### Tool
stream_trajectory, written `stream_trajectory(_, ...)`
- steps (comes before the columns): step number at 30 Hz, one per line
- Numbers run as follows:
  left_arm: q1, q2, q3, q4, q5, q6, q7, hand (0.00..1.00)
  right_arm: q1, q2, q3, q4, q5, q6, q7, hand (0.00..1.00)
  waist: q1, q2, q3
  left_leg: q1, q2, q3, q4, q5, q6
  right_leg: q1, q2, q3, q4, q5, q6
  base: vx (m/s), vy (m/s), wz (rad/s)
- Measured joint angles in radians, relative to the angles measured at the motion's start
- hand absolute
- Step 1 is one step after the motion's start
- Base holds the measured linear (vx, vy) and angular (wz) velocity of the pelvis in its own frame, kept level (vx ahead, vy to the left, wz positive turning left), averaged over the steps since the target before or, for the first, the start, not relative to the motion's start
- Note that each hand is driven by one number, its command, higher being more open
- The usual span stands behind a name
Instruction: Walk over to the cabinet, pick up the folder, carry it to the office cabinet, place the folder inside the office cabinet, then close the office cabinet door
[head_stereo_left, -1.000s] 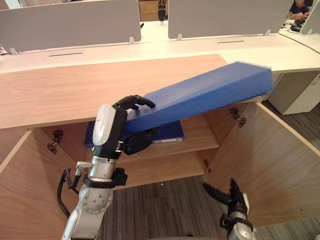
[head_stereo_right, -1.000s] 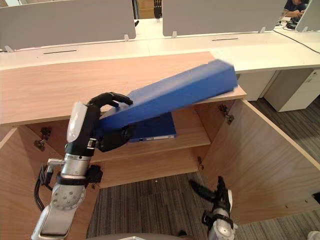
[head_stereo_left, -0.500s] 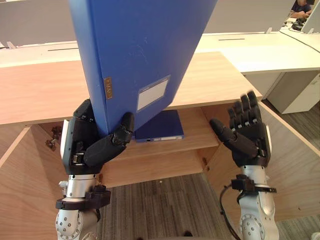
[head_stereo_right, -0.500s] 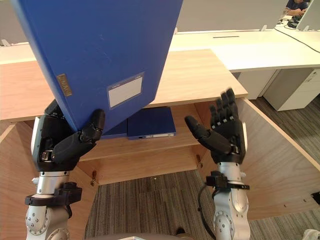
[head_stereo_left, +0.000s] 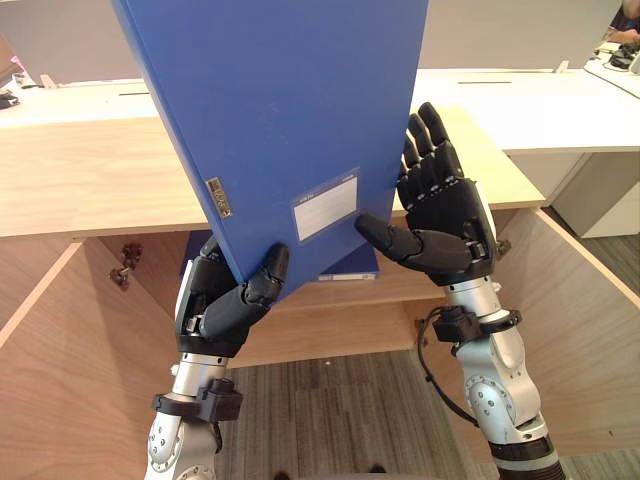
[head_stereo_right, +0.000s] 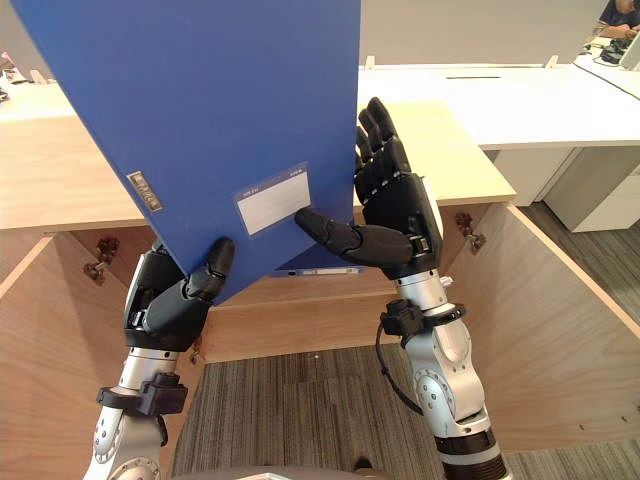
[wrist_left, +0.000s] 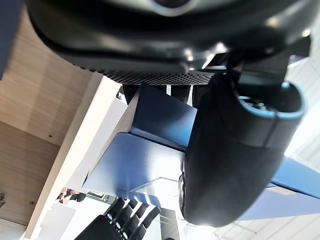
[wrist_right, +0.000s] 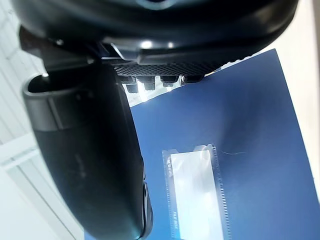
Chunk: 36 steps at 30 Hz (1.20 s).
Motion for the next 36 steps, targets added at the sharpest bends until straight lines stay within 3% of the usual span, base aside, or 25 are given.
stream_trajectory(9, 0.016, 0.007, 0.0, 0.033, -0.104, 0.001, 0.002, 0.0, -0.112, -0.083, 0.062, 0.082, -0.001, 0.0, 0.0, 1.0, 0.013, 0.004, -0.007, -0.013, 0.002, -0.023, 0.0, 0.016, 0.001, -0.002, 0.0, -0.019, 0.004, 0.0, 0.0, -0.05, -0.041, 0.07)
stream_trajectory(17, 0.019, 0.062, 0.003, 0.04, -0.11, 0.016, 0.005, 0.0, -0.159, -0.15, 0.104, 0.19, -0.015, -0.005, 0.016, 1.0, 0.011, 0.009, -0.021, -0.026, 0.002, -0.031, -0.006, 0.026, -0.004, -0.014, 0.0, -0.025, 0.012, 0.001, -0.001, -0.06, -0.027, 0.03)
stream_trajectory(27, 0.02, 0.084, -0.017, 0.039, -0.101, 0.05, 0.002, 0.0, -0.195, -0.152, 0.138, 0.399, -0.045, 0.035, 0.014, 1.0, 0.019, 0.03, -0.048, -0.038, 0.002, -0.043, -0.006, 0.046, 0.0, -0.024, 0.0, -0.037, 0.016, 0.003, -0.004, -0.04, -0.016, 0.04)
stream_trajectory(28, 0.02, 0.086, -0.016, 0.039, -0.101, 0.053, 0.002, 0.0, -0.196, -0.15, 0.138, 0.405, -0.041, 0.036, 0.015, 0.0, 0.021, 0.03, -0.048, -0.04, 0.002, -0.043, -0.006, 0.048, -0.001, -0.025, 0.0, -0.037, 0.016, 0.003, -0.005, -0.04, -0.008, -0.01)
stream_trajectory(36, 0.006, 0.086, -0.005, 0.039, -0.11, 0.055, 0.003, 0.0, -0.266, -0.135, 0.143, 0.492, 0.047, 0.033, 0.069, 0.0, 0.037, 0.03, -0.048, -0.04, 0.001, -0.042, -0.005, 0.054, 0.001, -0.031, 0.0, -0.038, 0.016, 0.006, -0.006, -0.02, -0.002, 0.0)
